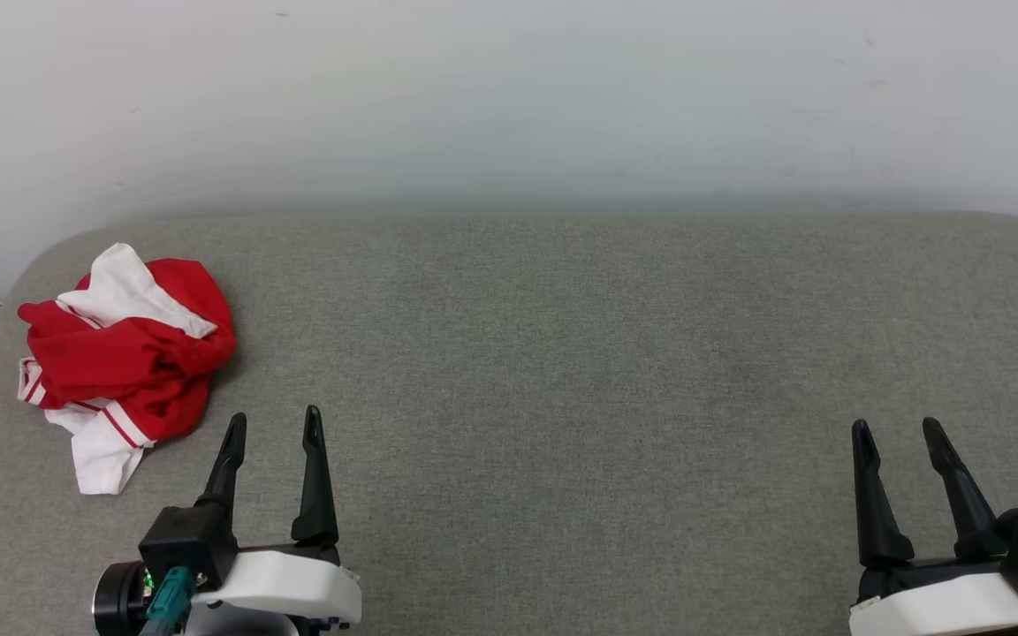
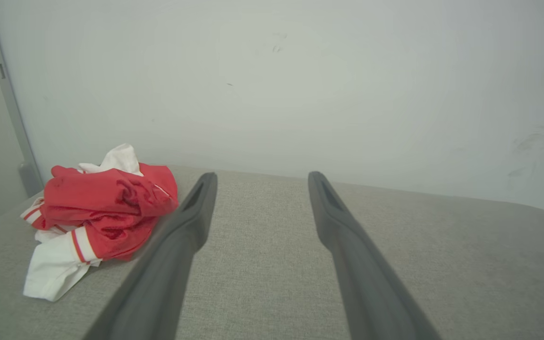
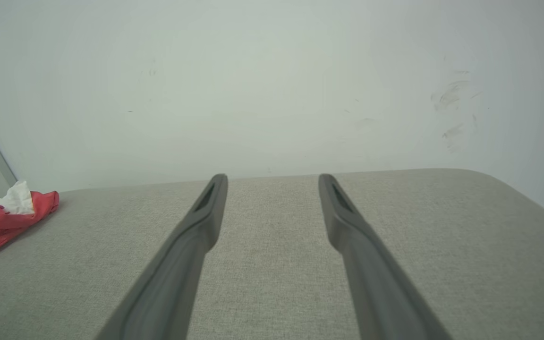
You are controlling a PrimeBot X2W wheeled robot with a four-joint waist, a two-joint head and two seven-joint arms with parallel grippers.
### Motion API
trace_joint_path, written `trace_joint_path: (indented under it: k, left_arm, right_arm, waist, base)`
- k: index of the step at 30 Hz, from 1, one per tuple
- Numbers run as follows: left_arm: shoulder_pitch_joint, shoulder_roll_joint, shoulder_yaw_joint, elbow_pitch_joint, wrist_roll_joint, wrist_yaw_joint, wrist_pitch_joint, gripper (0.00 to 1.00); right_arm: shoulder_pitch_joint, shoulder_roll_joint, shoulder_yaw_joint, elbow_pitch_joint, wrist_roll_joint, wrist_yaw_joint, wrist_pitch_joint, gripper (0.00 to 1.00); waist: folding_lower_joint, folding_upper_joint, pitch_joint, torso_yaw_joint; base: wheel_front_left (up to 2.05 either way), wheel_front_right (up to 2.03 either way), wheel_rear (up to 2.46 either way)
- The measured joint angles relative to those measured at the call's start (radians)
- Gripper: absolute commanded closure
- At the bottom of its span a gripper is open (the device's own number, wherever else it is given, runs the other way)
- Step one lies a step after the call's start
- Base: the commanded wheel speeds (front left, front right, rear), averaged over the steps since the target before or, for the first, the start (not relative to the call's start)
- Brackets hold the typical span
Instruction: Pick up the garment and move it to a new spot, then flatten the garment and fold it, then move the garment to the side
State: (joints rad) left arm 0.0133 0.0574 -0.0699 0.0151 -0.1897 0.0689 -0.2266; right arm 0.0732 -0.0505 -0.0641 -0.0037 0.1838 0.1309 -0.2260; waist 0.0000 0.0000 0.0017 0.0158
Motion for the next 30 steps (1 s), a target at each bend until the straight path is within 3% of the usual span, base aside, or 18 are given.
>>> trace_joint_path:
  k: [19, 30]
  left_arm:
    - [0.014, -0.006, 0.011, 0.035, 0.09, -0.025, -0.034, 0.0]
    - [0.014, -0.006, 0.012, 0.05, 0.07, -0.033, -0.035, 0.0]
  right_arm:
    - [0.017, 0.0, -0.003, -0.004, -0.06, 0.0, -0.035, 0.0]
    - [0.022, 0.0, -0.008, 0.007, -0.039, 0.0, -0.037, 0.0]
  waist:
    - [0.0, 0.0, 0.006, 0.005]
    - [0.0, 0.0, 0.008, 0.006]
  base:
    - [0.0, 0.0, 0.0]
    - [0.0, 0.0, 0.0]
